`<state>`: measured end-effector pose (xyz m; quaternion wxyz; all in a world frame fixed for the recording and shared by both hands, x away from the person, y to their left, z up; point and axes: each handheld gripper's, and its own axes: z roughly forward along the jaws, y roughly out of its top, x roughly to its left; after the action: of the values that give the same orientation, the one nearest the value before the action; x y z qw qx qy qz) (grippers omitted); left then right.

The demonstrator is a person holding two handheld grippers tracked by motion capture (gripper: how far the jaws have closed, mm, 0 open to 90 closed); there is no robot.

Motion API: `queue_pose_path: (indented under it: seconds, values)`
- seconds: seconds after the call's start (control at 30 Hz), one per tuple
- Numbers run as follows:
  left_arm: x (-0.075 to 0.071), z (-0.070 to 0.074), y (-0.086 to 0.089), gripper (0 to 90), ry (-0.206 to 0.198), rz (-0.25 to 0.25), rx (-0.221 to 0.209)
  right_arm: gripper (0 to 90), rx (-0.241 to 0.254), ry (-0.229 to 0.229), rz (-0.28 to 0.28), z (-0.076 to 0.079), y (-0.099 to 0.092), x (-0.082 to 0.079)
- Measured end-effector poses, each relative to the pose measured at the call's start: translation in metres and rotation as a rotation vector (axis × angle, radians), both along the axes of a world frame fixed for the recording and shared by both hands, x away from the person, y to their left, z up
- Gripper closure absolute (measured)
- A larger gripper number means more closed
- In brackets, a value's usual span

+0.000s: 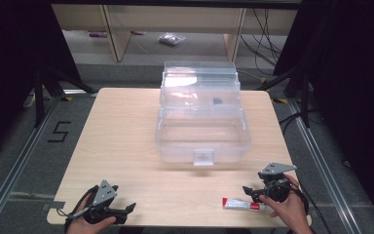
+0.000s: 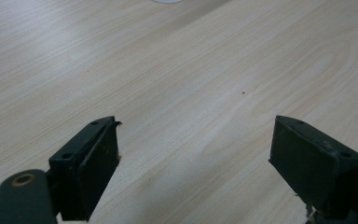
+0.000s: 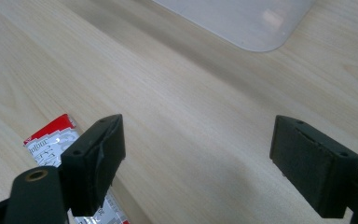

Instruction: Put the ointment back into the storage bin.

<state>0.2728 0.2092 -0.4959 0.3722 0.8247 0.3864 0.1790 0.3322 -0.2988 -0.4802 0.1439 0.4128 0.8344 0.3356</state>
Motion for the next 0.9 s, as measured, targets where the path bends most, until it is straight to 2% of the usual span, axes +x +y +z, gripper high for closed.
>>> queue_pose_path:
  seconds: [0.03,0.1,0.17,0.2,0.23,0.33,0.4,0.47,0.5,0.53,0.63,0.7,0.77,0.8,0.9]
  values:
    - [0.0,0.0,0.0,15.0,0.0,0.0,0.0,18.8,-0.028,0.04,0.009,0.004,-0.002,0.0]
    - [0.0,0.0,0.0,15.0,0.0,0.0,0.0,18.8,-0.03,0.036,0.008,0.004,-0.001,-0.001]
    - [0.0,0.0,0.0,15.0,0.0,0.0,0.0,19.2,-0.018,0.073,-0.005,0.005,0.003,-0.003]
    - [0.0,0.0,0.0,15.0,-0.001,0.0,0.0,19.2,-0.021,0.041,0.0,0.003,0.003,-0.002]
    - [0.0,0.0,0.0,15.0,-0.001,0.0,0.0,19.2,-0.039,0.046,0.026,0.005,0.002,-0.001]
    - [0.0,0.0,0.0,15.0,-0.001,0.0,0.0,19.6,-0.046,0.05,0.034,0.008,0.005,-0.002]
    - [0.0,0.0,0.001,15.0,0.002,-0.007,0.005,19.7,-0.064,0.026,0.061,0.009,0.005,-0.001]
    - [0.0,0.0,0.001,15.0,0.0,-0.004,0.006,20.2,-0.072,0.079,0.046,0.013,0.009,-0.004]
    - [0.0,0.0,0.001,15.0,0.001,-0.004,0.004,20.3,-0.068,0.054,0.066,0.013,0.01,-0.003]
    - [0.0,0.0,0.001,15.0,0.003,-0.004,0.002,20.6,-0.08,0.061,0.091,0.017,0.01,-0.002]
    - [0.0,0.0,0.001,15.0,0.004,-0.004,-0.001,21.3,-0.093,0.063,0.108,0.021,0.012,-0.003]
    - [0.0,0.0,0.001,15.0,0.005,-0.004,-0.001,22.6,-0.104,0.052,0.141,0.024,0.014,-0.004]
    - [0.0,0.001,0.002,15.0,0.009,-0.003,0.003,23.4,-0.103,0.067,0.16,0.028,0.015,-0.005]
    - [0.0,-0.001,0.001,15.0,0.004,0.007,-0.014,23.5,-0.128,0.07,0.185,0.031,0.016,-0.005]
    - [0.0,0.0,0.001,15.0,0.008,0.007,-0.009,23.6,-0.142,0.071,0.196,0.034,0.019,-0.006]
